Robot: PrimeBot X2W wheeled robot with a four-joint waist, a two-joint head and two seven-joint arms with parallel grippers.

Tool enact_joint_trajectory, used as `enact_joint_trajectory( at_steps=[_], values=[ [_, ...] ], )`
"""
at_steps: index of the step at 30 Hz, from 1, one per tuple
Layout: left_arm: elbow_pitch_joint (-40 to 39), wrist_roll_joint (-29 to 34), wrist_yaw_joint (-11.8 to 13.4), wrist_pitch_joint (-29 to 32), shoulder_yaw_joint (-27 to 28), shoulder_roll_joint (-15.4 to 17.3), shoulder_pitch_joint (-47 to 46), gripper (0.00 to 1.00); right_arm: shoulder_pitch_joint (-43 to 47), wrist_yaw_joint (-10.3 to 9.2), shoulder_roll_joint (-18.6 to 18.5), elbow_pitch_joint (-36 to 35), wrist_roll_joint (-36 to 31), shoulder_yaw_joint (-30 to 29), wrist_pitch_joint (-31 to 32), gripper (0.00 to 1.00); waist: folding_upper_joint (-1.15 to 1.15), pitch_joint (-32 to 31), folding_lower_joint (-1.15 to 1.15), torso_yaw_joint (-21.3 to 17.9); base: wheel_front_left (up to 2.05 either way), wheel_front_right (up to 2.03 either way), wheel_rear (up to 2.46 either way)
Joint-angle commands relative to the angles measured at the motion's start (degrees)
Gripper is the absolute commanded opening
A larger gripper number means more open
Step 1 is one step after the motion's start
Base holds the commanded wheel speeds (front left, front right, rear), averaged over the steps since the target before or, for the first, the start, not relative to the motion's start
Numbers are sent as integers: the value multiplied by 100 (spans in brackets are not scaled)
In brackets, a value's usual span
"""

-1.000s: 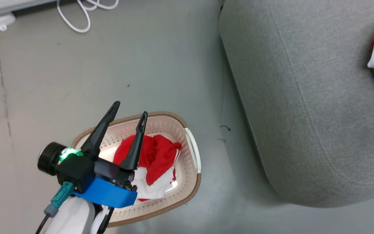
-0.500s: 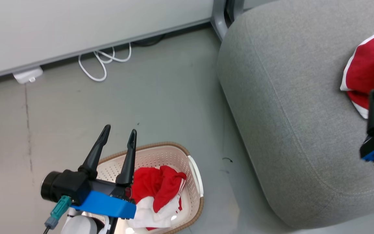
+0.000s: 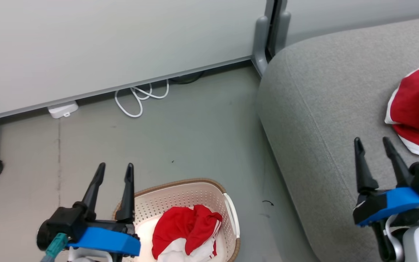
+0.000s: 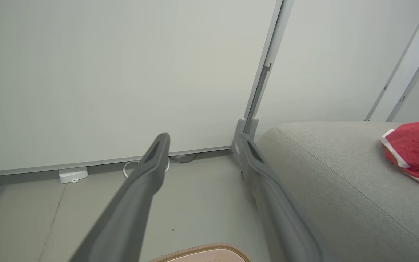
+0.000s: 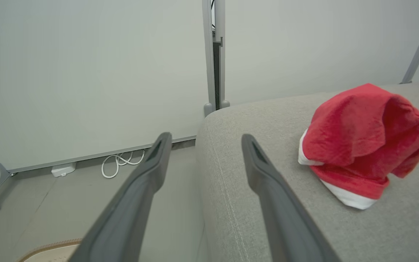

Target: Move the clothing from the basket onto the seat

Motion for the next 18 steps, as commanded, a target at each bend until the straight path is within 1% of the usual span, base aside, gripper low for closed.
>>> enact_joint_trajectory(
  at_steps=[1, 4, 11, 18],
  values=[
    [28, 2, -6, -27, 99, -8, 30, 100, 135, 3, 42, -63, 43, 81, -62, 100, 0, -70, 1, 91, 0, 0, 0],
    [99, 50, -8, -27, 250, -21, 41, 100, 244, 3, 60, -73, 44, 232, -117, 100, 0, -132, 1, 221, 0, 0, 0],
    [309, 42, -10, -26, 475, -56, 60, 100, 551, 3, 87, -126, -81, 332, -109, 100, 0, -370, 1, 636, 0, 0, 0],
    [492, 4, -11, -26, 436, -72, 172, 100, 922, 3, 86, -214, -94, 522, -78, 100, 0, -649, 1, 1063, 0, 0, 0]
  ],
)
